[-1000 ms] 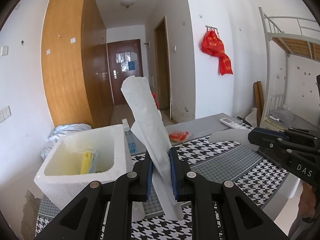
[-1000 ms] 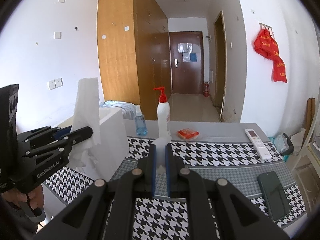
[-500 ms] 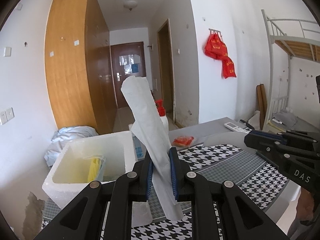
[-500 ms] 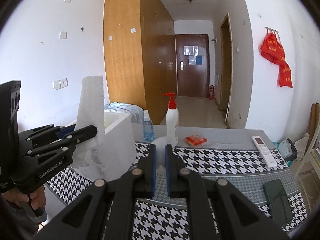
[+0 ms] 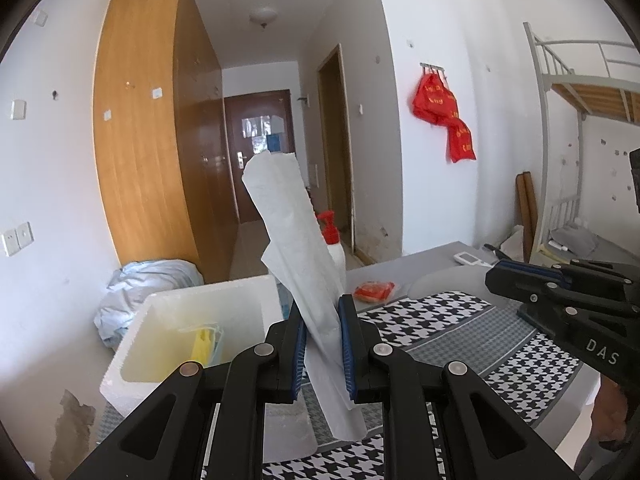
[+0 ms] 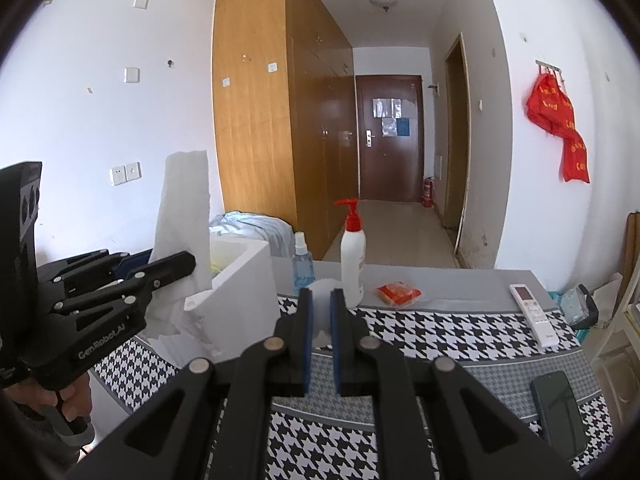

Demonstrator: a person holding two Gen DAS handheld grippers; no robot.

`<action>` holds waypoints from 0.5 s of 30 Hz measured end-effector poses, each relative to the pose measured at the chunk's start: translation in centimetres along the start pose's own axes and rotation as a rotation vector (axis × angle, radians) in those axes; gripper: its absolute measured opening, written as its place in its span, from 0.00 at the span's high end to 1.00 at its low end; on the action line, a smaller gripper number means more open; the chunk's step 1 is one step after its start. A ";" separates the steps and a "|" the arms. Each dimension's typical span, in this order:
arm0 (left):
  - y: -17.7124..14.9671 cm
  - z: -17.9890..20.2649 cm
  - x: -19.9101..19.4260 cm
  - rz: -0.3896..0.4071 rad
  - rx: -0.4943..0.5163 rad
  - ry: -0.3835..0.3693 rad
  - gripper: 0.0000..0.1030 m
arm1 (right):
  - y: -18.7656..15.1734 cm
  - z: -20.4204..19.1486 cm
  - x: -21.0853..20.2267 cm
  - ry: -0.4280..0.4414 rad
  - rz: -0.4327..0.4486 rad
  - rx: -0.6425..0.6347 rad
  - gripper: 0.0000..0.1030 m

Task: Organize soft objects
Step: 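Carry the tissues and foam roll together toward the white foam box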

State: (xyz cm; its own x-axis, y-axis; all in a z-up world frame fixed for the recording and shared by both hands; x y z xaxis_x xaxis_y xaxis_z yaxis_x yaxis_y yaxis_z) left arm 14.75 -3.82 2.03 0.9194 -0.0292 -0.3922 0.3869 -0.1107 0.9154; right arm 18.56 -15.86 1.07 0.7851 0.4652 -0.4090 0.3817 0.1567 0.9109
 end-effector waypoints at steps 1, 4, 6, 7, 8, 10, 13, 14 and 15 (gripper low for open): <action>0.1 -0.1 0.0 0.002 -0.001 0.001 0.83 | 0.1 -0.1 0.0 0.001 0.001 -0.003 0.90; 0.3 -0.5 -0.3 0.010 -0.008 0.006 0.83 | 0.3 -0.5 0.2 0.006 0.001 -0.007 0.90; 0.4 -0.8 -0.4 0.012 -0.013 0.011 0.83 | 0.4 -0.7 0.3 0.010 0.003 -0.012 0.90; 0.5 -1.1 -0.5 0.014 -0.017 0.014 0.83 | 0.5 -0.8 0.3 0.013 0.005 -0.013 0.90; 0.5 -1.3 -0.6 0.015 -0.021 0.017 0.83 | 0.5 -0.9 0.3 0.014 0.006 -0.015 0.90; 0.5 -1.5 -0.7 0.016 -0.025 0.020 0.83 | 0.7 -1.0 0.5 0.020 0.011 -0.016 0.90; 0.5 -1.7 -0.9 0.020 -0.026 0.023 0.83 | 0.9 -1.5 0.8 0.027 0.014 -0.019 0.90; 0.6 -1.8 -0.9 0.021 -0.028 0.027 0.83 | 1.0 -1.6 0.8 0.031 0.016 -0.020 0.90; 0.6 -1.9 -0.9 0.022 -0.029 0.030 0.83 | 1.0 -1.7 0.8 0.034 0.017 -0.020 0.90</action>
State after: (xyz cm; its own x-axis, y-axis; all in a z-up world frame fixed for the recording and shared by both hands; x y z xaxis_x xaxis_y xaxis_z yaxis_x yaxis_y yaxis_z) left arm 14.26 -1.93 3.11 0.9291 -0.0013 -0.3698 0.3685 -0.0818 0.9260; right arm 18.78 -13.86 1.78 0.7741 0.4971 -0.3919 0.3584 0.1662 0.9187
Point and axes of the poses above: each gripper's, at about its wrist camera, not at the fingertips, and x roughly the way its jaws point, z to its right, y to its top, the point moved 3 cm from there along x, roughly the way its jaws point, and after that the axes turned 3 degrees about -z, right-handed, at the moved point
